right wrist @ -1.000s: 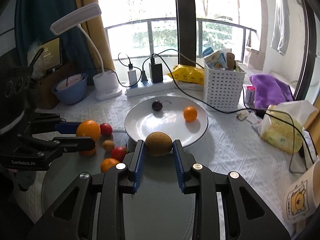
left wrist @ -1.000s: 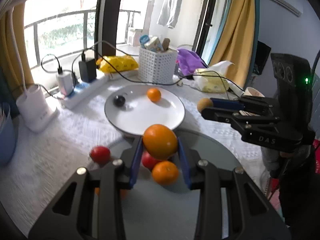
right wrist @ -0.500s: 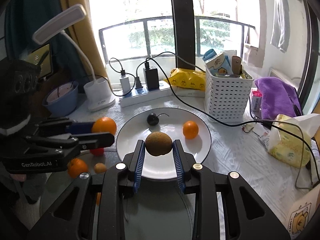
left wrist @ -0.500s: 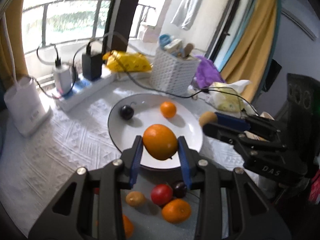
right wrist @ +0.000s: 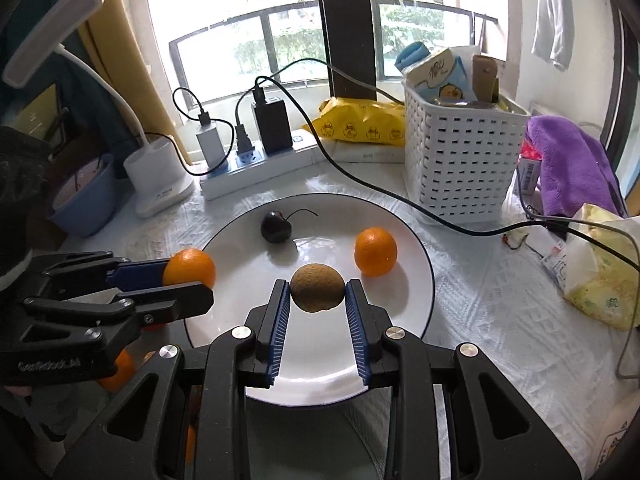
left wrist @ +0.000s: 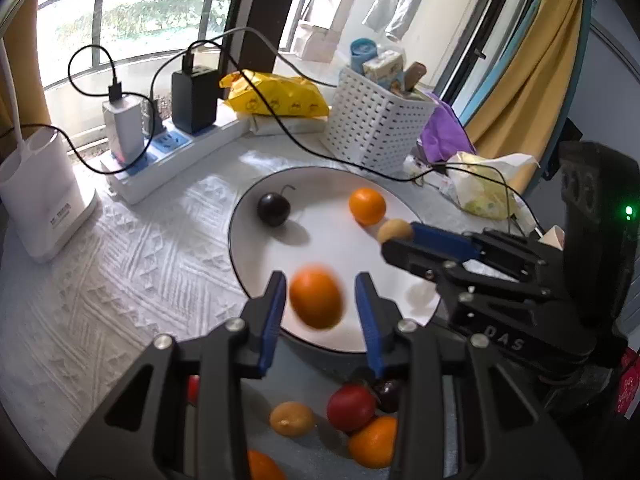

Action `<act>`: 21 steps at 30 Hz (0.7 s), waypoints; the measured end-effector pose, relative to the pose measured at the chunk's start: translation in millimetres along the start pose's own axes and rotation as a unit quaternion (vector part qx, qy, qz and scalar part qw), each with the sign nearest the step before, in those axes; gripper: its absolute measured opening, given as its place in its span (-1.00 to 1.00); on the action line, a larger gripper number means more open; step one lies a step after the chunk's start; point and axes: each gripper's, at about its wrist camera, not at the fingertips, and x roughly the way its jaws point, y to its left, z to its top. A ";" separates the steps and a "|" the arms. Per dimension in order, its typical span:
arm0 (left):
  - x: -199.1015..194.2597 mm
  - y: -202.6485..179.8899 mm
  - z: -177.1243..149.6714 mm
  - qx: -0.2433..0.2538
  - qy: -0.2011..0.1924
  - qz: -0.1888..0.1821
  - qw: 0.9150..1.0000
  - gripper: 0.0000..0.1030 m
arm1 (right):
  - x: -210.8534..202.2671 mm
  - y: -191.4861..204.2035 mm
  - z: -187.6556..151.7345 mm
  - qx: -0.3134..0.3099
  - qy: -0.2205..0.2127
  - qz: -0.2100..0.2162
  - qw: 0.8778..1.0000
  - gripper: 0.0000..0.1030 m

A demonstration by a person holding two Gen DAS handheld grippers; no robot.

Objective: Organize fruits
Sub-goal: 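Carry the kiwi and orange onto the white plate and release both, then move both grippers back to the tray toward the remaining oranges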

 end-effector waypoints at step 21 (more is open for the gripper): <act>-61.6 8.6 -22.2 0.043 -0.042 0.048 0.997 -0.09 | -32.4 5.0 -13.4 -0.009 -0.023 -0.006 1.000 -0.36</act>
